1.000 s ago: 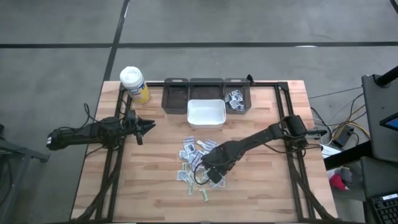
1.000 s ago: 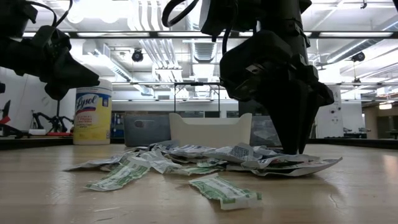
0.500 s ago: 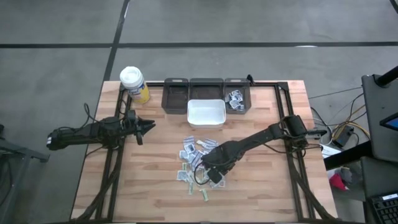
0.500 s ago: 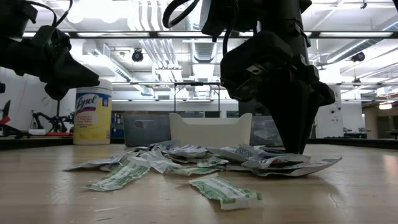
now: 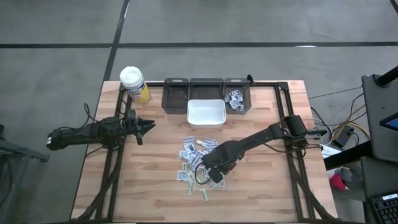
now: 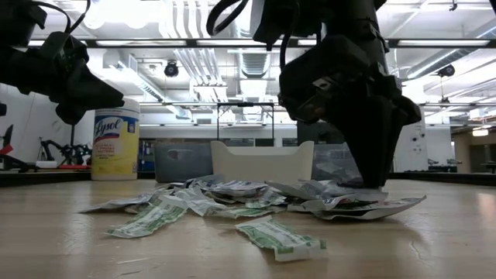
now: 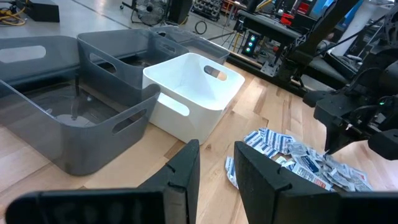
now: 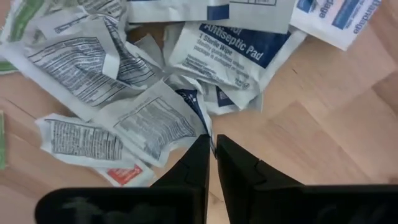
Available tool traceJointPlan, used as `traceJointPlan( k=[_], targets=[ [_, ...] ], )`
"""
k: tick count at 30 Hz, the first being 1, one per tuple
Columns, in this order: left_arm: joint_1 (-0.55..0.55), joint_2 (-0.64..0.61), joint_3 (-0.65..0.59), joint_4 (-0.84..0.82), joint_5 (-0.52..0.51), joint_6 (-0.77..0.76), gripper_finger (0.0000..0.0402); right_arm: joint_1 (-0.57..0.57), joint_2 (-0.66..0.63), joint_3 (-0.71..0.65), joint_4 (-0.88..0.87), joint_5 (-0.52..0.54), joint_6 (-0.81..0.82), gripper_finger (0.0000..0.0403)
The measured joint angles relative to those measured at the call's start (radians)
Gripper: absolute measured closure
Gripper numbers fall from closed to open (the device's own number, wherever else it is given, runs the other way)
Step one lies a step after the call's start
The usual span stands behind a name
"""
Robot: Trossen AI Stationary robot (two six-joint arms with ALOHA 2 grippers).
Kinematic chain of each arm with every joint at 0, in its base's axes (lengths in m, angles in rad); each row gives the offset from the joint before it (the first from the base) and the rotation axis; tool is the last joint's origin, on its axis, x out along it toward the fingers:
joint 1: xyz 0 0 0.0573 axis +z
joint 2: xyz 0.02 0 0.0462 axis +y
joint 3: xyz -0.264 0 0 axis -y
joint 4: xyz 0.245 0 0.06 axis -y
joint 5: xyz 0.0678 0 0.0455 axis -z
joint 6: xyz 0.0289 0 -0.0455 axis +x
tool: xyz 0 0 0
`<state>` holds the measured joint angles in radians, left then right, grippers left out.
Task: Pick & Place First Aid Supplies
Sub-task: Put the blue alcohol pad into the right black bin
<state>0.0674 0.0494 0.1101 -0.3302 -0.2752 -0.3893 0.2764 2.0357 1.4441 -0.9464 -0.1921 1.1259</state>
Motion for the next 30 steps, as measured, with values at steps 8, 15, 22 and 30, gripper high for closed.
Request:
traceJointPlan(
  k=[8,15,22,30],
  targets=[
    [0.0,0.0,0.0,0.0,0.0,0.0,0.0307,0.002,0.0,0.082,-0.12,0.0,-0.004,0.0377],
    [0.0,0.0,0.0,0.0,0.0,0.0,0.0307,0.019,0.0,0.173,-0.227,0.006,-0.01,0.0379],
    [0.0,0.0,0.0,0.0,0.0,0.0,0.0307,0.027,-0.001,0.158,-0.185,0.045,-0.042,0.0394],
    [0.0,0.0,0.0,0.0,0.0,0.0,0.0307,0.033,-0.001,0.13,-0.165,0.068,-0.073,0.0347]
  ],
)
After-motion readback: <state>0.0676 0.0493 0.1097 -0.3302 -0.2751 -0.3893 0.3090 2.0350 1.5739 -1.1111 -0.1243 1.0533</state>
